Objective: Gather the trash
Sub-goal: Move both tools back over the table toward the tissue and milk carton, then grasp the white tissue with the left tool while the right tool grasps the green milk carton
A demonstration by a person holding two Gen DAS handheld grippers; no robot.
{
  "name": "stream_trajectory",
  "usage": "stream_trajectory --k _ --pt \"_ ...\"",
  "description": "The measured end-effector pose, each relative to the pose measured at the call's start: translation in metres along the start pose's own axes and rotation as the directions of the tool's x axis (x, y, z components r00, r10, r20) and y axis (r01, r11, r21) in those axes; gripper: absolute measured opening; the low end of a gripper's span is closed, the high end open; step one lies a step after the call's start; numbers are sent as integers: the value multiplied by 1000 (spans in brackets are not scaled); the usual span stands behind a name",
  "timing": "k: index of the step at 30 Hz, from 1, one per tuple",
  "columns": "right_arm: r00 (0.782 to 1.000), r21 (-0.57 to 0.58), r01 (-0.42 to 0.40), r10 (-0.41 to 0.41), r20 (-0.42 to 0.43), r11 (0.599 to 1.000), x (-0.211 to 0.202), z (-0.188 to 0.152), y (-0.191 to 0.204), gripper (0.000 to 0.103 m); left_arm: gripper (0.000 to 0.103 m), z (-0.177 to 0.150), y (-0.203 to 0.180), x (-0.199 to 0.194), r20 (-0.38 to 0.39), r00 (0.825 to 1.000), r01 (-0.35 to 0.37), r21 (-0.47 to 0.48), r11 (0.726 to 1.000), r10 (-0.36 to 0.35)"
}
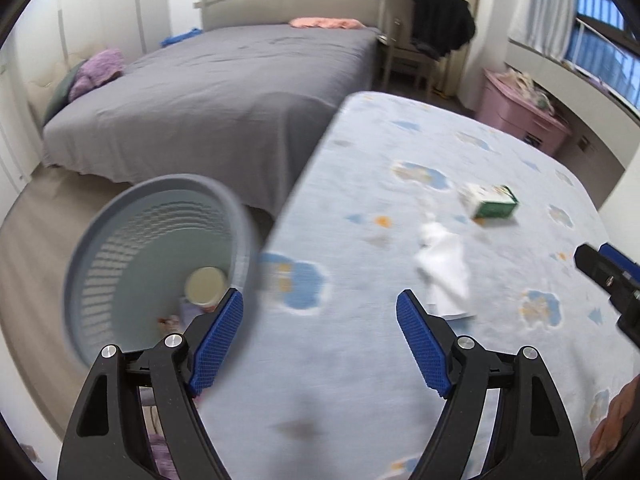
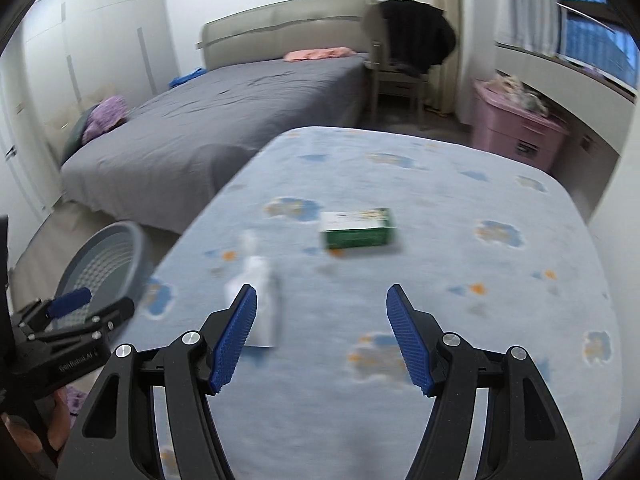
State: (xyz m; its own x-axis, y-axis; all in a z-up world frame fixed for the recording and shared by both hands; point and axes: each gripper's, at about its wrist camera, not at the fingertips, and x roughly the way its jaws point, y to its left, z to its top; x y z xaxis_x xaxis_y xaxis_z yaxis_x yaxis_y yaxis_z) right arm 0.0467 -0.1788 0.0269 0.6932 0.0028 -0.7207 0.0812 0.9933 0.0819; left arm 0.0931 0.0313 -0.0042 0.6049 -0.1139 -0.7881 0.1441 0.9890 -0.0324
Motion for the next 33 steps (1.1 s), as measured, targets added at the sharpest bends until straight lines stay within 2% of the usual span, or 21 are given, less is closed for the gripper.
stream_trajectory --k 6,14,19,23,28,30,32,33 --pt "999 45 33 -35 39 998 -11 19 -55 65 77 17 -45 14 -6 1000 25 35 999 -25" --pt "990 4 51 -51 131 999 -22 65 -87 65 78 39 -68 33 -6 1000 2 26 1000 -2" --pt "995 22 10 -12 94 1000 4 67 -93 66 78 35 -77 61 -61 998 -4 20 1000 5" --pt "999 70 -24 22 38 997 35 55 -94 66 78 29 -84 80 -89 996 -13 27 1000 15" --pt "1000 83 -28 27 2 996 59 47 -89 66 77 26 -91 98 -104 994 -26 39 999 30" --pt "1000 80 -23 24 -9 997 67 45 -87 66 73 26 -92 103 -108 994 -22 36 999 26" --pt "1000 74 -15 17 -20 997 74 43 -84 66 57 26 -92 109 -124 992 8 26 1000 -5" --pt "1000 69 -13 15 -25 998 77 43 -83 66 55 27 -93 110 -120 993 12 25 1000 -9"
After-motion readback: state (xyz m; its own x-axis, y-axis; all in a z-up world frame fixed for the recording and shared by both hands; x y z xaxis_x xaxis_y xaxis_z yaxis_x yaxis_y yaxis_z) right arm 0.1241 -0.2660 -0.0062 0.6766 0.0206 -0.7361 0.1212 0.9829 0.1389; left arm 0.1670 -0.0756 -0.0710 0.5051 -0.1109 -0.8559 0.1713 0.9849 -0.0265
